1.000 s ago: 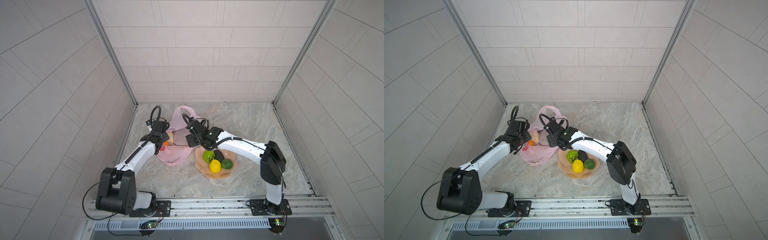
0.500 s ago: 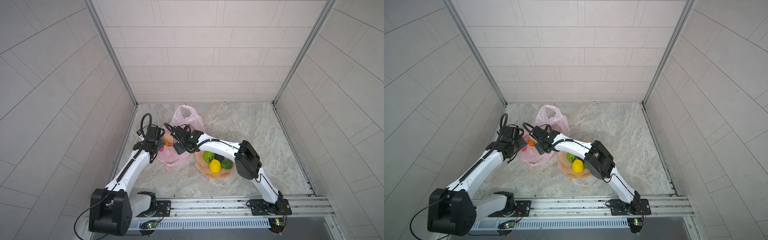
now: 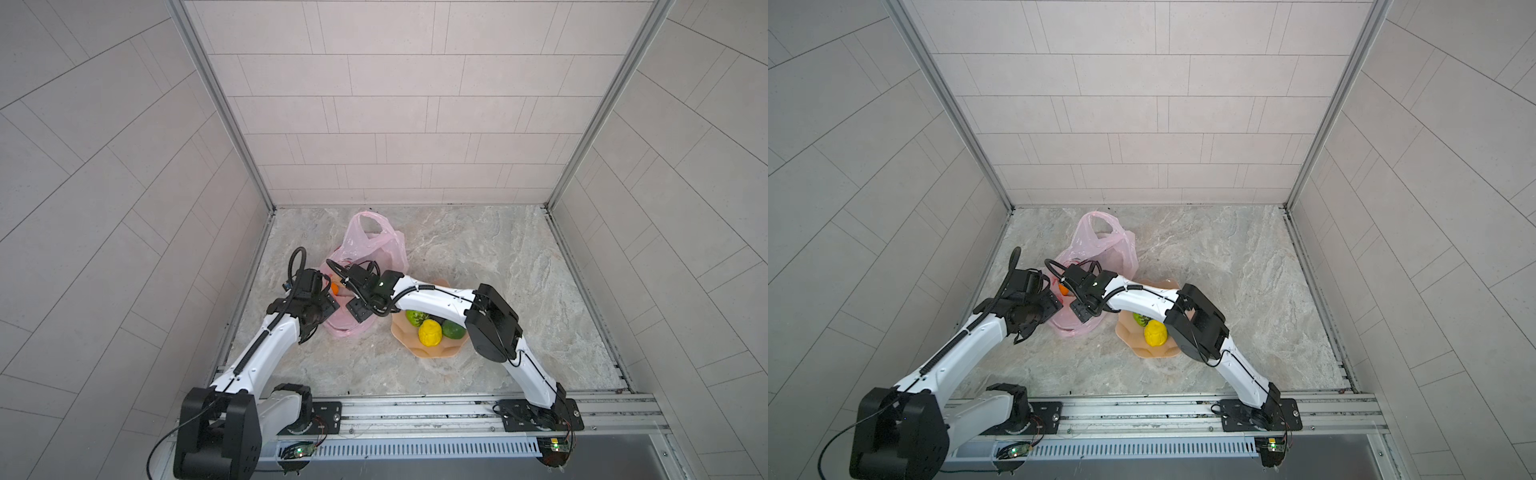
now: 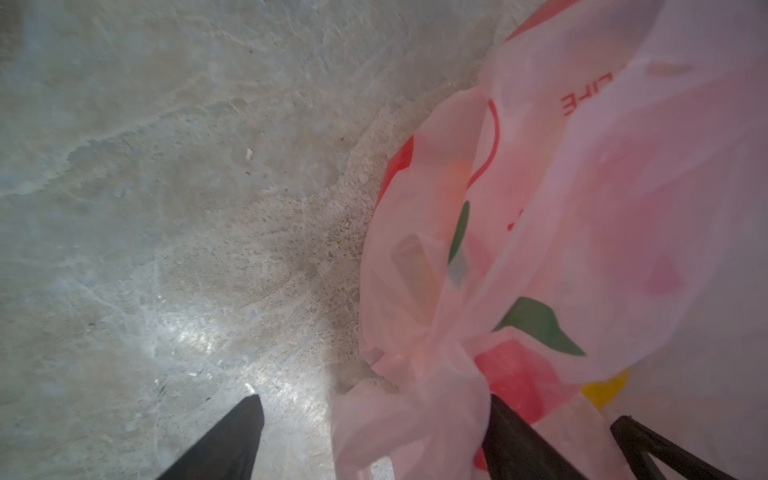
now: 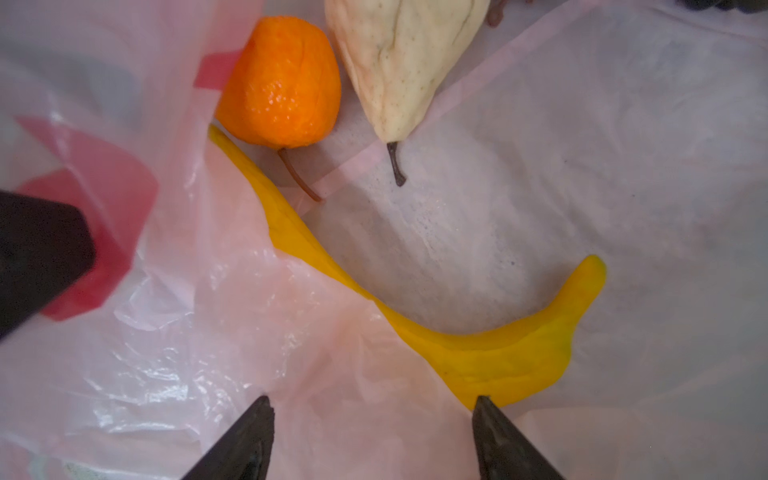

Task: Take the fake fruits out of the plastic bag
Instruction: 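Reach the right gripper into the bag and grasp the cream pear-shaped fruit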

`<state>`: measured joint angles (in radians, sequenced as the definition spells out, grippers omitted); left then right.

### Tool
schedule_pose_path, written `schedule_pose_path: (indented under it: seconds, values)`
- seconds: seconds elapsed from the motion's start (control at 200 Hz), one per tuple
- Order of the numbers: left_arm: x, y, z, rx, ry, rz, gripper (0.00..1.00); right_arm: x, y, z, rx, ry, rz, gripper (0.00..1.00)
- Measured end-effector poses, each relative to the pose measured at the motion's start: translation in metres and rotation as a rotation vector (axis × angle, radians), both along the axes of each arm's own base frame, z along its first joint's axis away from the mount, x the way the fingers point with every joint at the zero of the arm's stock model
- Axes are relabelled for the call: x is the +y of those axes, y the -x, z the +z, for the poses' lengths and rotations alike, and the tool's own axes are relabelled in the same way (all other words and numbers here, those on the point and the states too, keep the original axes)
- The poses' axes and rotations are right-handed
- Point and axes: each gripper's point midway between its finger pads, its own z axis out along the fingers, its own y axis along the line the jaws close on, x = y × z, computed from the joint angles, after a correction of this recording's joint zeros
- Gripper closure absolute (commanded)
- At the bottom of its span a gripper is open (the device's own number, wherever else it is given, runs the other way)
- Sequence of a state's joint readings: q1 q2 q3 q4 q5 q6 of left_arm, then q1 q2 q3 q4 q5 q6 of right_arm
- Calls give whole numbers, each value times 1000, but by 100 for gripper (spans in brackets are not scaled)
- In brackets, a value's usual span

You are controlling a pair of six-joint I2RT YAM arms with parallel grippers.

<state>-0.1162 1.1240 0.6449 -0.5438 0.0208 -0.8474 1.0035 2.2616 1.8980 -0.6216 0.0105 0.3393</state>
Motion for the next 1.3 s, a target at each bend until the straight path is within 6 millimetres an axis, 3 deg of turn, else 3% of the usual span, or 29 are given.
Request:
schedule_pose_path:
  seconds: [0.13,0.2,0.51,0.665,0.856,0.971,1.136,1.301]
  values:
    - [-8,-9,-5,-6,31,-28,10,4,1,1,2,-17,10,28]
    - [-13,-15,-6,-16,56,-40,5,6,3,2,6,-23,20,29]
    - [-23,-30,-11,-44,99,-68,9,17,13,3,24,-54,61,38]
    - [-24,-32,-19,-27,101,-70,22,23,16,3,34,-78,76,41]
    - [-23,-31,-22,-37,92,-77,61,17,16,-7,34,-65,64,43]
    - [-17,-24,-19,-63,56,-85,76,5,10,-5,35,-63,28,41]
    - [-1,-8,-18,-104,46,-38,93,-11,-24,26,8,-122,-38,41]
    - [13,-5,-22,-102,62,12,98,0,-51,70,-38,-224,-69,41]
